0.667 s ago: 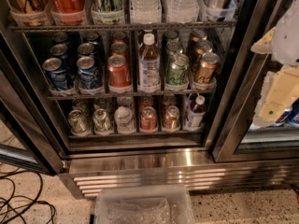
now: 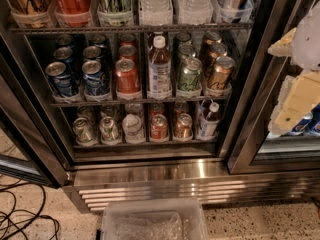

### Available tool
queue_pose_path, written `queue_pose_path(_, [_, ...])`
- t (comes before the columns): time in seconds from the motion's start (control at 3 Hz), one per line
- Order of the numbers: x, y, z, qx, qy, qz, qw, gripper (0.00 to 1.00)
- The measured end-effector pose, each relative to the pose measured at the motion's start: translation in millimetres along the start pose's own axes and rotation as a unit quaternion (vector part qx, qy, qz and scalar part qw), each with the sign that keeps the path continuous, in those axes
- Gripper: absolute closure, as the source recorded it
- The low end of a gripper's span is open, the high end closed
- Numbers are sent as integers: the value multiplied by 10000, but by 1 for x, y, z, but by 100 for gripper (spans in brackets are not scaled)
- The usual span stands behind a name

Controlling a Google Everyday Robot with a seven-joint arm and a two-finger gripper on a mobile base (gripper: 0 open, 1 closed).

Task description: Pick water bottle from top shelf of fridge

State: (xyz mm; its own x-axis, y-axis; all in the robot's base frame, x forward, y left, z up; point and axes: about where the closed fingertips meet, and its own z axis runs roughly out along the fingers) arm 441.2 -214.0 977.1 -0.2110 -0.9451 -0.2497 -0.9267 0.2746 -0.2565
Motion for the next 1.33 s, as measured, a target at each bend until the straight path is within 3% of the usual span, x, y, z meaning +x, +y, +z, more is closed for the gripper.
queue_pose_path(0.33, [-6, 1, 7, 109, -606, -32, 9981, 0])
queue_pose_path(0.67, [-22, 3, 13, 344, -1388, 54, 9897, 0])
queue_pose_path(1.0, [-39, 2, 17, 590, -2059, 61, 9768, 0])
queue_pose_path(1.33, [-55, 8, 17, 911, -2725, 128, 9578, 0])
